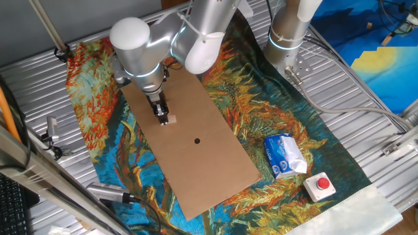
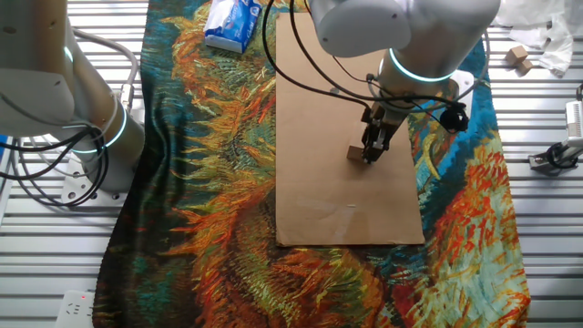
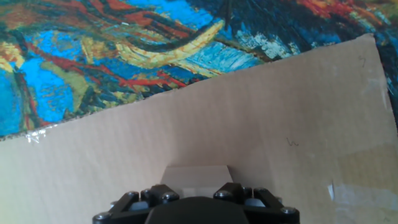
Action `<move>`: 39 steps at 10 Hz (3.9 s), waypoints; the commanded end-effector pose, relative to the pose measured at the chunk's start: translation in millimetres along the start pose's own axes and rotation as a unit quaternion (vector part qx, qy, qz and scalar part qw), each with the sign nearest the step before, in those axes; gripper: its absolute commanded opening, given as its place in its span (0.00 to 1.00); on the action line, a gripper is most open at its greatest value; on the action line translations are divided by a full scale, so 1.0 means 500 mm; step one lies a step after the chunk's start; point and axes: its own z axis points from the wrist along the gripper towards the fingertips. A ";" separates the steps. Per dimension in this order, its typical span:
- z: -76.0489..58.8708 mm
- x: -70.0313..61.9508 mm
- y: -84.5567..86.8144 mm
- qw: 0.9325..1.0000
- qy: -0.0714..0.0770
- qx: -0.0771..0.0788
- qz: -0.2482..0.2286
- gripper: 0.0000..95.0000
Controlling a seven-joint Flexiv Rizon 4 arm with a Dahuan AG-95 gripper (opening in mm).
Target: Hold a small block with the gripper and sweep it from left to right on the table
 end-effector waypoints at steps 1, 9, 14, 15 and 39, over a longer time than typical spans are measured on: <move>0.009 -0.003 0.005 1.000 0.000 0.000 0.001 0.00; -0.011 -0.026 0.045 1.000 0.002 0.005 0.007 0.00; -0.010 -0.035 0.072 1.000 -0.001 0.003 0.008 0.00; -0.010 -0.035 0.072 1.000 -0.002 0.002 0.007 0.00; -0.007 -0.035 0.072 1.000 -0.001 0.007 0.005 0.00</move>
